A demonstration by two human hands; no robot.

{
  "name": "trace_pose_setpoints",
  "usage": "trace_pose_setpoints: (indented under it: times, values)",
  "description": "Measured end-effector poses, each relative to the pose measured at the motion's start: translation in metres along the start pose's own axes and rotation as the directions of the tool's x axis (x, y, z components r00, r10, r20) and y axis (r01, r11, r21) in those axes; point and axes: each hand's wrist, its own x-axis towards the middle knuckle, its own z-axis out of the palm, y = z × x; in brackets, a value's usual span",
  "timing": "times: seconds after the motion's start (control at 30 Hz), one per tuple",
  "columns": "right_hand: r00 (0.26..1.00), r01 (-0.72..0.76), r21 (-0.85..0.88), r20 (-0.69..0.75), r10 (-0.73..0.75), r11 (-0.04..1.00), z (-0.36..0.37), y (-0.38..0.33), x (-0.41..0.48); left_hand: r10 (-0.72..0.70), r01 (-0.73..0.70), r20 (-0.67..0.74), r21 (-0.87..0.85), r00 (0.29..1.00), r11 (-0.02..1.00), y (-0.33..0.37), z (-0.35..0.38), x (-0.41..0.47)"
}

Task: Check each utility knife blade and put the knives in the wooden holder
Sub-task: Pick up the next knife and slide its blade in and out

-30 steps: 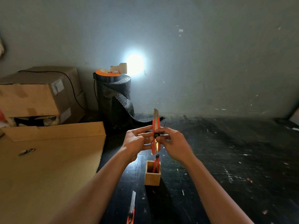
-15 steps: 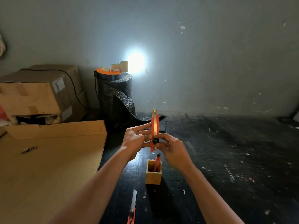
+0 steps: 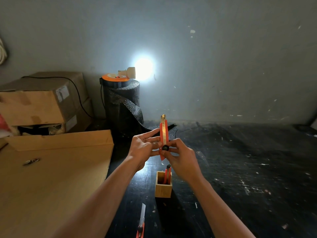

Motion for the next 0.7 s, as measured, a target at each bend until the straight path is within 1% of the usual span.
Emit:
trace_pose_setpoints:
  times: [0.13, 0.23, 0.4, 0.53, 0.7]
  values:
    - [0.999, 0.009, 0.057, 0.041, -0.011, 0.998, -0.002, -0.002, -0.002, 0.006, -0.006, 0.001, -0.006, 1.0, 1.0, -0.002, 0.0, 0.001]
    - [0.999, 0.029, 0.005, 0.044, -0.03, 1.0, -0.003, 0.002, -0.001, 0.007, -0.007, 0.003, 0.0, 1.0, 1.0, -0.003, -0.001, 0.001]
    - [1.0, -0.002, 0.023, 0.021, 0.002, 1.0, 0.0, 0.002, 0.001, 0.015, -0.015, 0.0, 0.019, 1.0, 1.0, -0.006, 0.001, 0.003]
    - [0.997, 0.065, -0.011, 0.036, -0.065, 0.998, -0.001, 0.004, -0.001, 0.026, -0.026, -0.009, 0.033, 1.0, 0.999, -0.007, -0.001, 0.004]
    - [0.999, 0.039, -0.027, 0.035, -0.038, 0.999, 0.004, 0.011, 0.003, 0.01, -0.01, 0.002, 0.035, 1.0, 0.999, -0.007, 0.0, 0.004]
